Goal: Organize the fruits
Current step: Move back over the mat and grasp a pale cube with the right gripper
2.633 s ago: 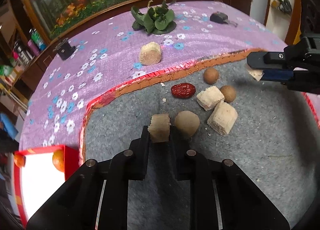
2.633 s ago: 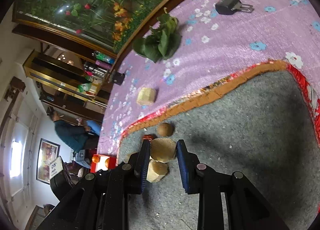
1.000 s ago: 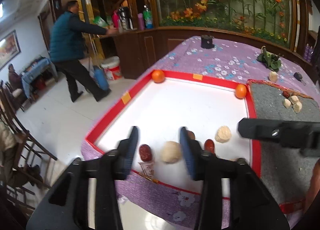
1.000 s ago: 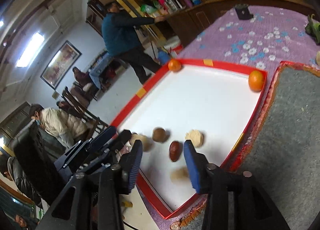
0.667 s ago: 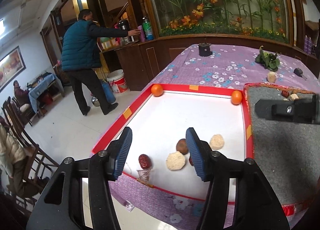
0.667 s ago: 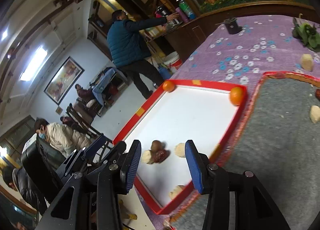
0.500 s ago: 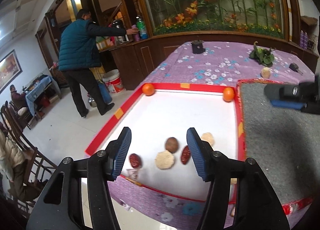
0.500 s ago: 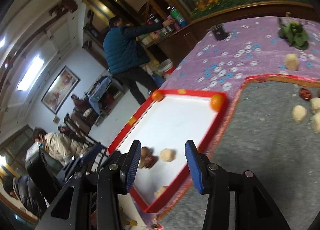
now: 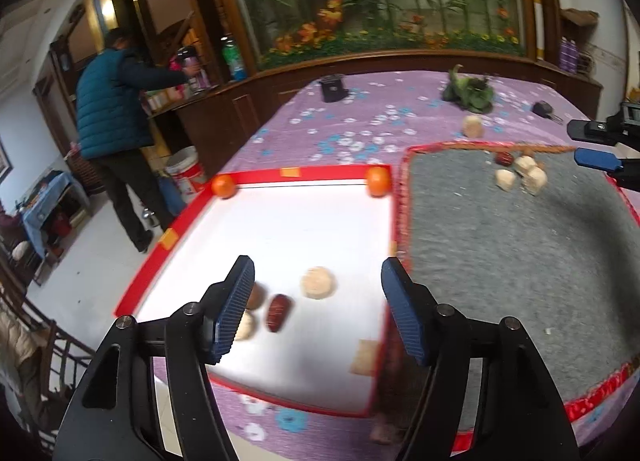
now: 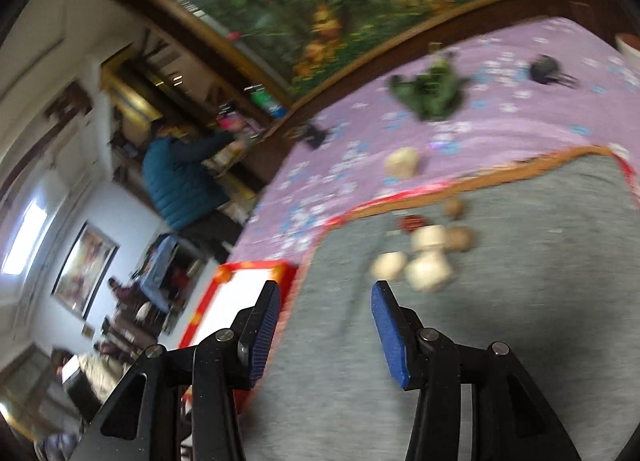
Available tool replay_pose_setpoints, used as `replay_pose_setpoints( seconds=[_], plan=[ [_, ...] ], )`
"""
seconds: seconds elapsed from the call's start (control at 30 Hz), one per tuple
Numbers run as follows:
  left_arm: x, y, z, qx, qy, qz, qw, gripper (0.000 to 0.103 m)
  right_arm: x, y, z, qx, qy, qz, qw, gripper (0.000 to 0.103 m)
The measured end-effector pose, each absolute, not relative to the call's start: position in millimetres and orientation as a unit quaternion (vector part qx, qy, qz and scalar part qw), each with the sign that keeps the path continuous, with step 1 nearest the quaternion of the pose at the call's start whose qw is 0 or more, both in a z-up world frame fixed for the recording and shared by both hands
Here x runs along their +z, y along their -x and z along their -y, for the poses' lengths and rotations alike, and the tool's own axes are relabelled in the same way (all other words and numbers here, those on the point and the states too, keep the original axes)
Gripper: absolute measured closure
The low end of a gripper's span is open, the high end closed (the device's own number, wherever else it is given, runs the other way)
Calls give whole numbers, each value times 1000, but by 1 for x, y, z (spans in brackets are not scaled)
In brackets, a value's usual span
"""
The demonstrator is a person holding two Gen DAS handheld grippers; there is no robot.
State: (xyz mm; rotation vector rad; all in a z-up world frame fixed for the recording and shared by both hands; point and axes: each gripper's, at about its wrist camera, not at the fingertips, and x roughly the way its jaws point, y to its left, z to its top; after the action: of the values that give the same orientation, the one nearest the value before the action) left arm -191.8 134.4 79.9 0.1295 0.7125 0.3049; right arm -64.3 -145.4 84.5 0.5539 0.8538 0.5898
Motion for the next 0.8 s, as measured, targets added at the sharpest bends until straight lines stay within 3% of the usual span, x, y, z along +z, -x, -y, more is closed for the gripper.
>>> replay_pose_setpoints(
  seconds=[0.3,0.67,0.73,0.8],
  plan=[
    [72,168,-97,91,-85,-372,920,36,49,25,175,222,-273,-470,810,57],
    [81,122,-62,56,-120,-370,919,36,31,1,108,209,-75,-483,847,57],
    [79,106,-54,47,-120,-373,919,36,26,3,106,202,-42,-471,858,73],
    [75,91,-49,40,-115,-378,918,36,28,6,104,209,-16,-465,860,74]
  ],
)
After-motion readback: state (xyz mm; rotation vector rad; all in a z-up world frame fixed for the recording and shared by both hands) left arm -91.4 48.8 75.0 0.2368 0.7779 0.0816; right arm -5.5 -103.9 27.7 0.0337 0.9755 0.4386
